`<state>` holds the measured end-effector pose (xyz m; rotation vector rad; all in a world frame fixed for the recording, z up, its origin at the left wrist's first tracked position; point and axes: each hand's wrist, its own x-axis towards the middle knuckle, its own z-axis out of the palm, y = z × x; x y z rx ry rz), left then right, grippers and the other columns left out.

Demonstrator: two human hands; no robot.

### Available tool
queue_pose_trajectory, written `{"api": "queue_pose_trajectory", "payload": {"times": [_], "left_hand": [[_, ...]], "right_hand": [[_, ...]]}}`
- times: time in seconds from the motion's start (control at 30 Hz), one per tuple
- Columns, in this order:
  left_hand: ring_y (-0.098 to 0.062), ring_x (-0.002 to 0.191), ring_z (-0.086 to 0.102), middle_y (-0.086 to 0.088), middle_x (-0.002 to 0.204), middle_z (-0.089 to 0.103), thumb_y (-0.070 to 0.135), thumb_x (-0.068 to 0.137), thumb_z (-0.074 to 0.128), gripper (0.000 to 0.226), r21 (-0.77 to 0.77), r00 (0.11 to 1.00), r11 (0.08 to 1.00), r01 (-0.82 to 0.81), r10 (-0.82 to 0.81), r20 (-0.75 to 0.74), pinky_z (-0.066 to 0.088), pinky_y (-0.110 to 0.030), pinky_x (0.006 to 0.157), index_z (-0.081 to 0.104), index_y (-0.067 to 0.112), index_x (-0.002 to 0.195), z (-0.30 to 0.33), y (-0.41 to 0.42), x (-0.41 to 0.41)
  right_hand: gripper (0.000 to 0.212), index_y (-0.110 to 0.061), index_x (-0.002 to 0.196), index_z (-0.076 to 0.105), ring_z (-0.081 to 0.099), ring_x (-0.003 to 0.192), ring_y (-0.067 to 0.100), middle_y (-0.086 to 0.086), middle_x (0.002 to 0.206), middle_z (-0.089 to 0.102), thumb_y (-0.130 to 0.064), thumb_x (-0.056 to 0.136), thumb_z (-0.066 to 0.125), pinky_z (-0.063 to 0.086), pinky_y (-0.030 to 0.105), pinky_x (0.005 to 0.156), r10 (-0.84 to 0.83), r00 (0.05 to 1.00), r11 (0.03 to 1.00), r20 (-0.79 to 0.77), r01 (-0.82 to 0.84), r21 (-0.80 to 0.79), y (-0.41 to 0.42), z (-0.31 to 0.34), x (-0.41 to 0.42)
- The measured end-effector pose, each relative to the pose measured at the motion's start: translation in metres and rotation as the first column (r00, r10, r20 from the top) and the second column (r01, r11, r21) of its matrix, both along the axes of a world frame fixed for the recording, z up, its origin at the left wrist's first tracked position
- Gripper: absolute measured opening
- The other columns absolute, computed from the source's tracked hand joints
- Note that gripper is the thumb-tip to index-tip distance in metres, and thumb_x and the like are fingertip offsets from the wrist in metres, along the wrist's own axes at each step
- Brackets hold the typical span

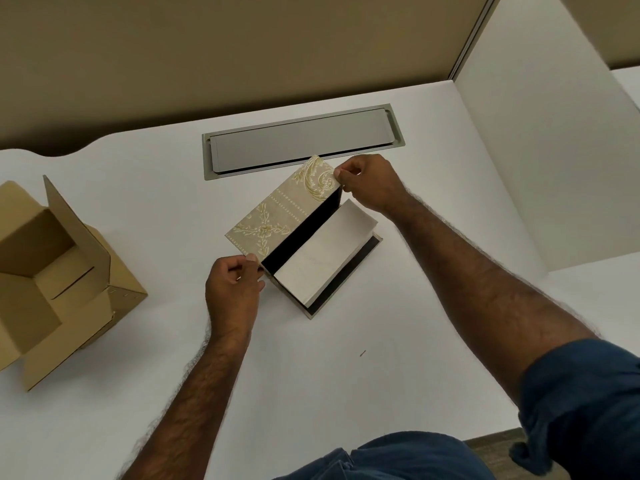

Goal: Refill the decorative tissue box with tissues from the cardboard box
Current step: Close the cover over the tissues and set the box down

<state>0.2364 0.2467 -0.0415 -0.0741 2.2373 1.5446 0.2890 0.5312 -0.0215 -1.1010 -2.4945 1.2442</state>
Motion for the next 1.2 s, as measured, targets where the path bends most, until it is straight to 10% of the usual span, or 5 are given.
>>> {"api": "queue_pose_trajectory", "payload": {"times": [0.23, 1.2], "left_hand": [[-0.028, 0.107, 0.069, -0.003, 0.102, 0.069, 0.034, 0.103, 0.059, 0.012, 0.021, 0.989, 0.994, 0.104, -0.106, 0.101, 0.062, -0.048, 0.091, 0.061, 0.029, 0.092, -0.002, -0.006, 0.018], [-0.022, 0.103, 0.075, -0.002, 0.108, 0.073, 0.029, 0.103, 0.061, 0.006, 0.012, 0.948, 0.957, 0.29, -0.289, 0.137, 0.062, -0.04, 0.092, 0.058, 0.024, 0.105, -0.032, -0.014, 0.07]], "right_hand": [[0.021, -0.013, 0.103, 0.076, 0.074, 0.103, 0.025, -0.002, 0.099, 0.077, -0.033, 0.103, 0.068, 0.063, 0.055, 0.095, -0.019, 1.0, 0.995, -0.01, 0.018, -0.096, 0.002, -0.004, 0.026], [0.013, -0.017, 0.106, 0.065, 0.077, 0.115, 0.022, 0.009, 0.118, 0.079, -0.029, 0.111, 0.061, 0.065, 0.049, 0.098, -0.047, 0.996, 0.931, -0.072, 0.017, -0.365, 0.004, -0.052, 0.099]]}}
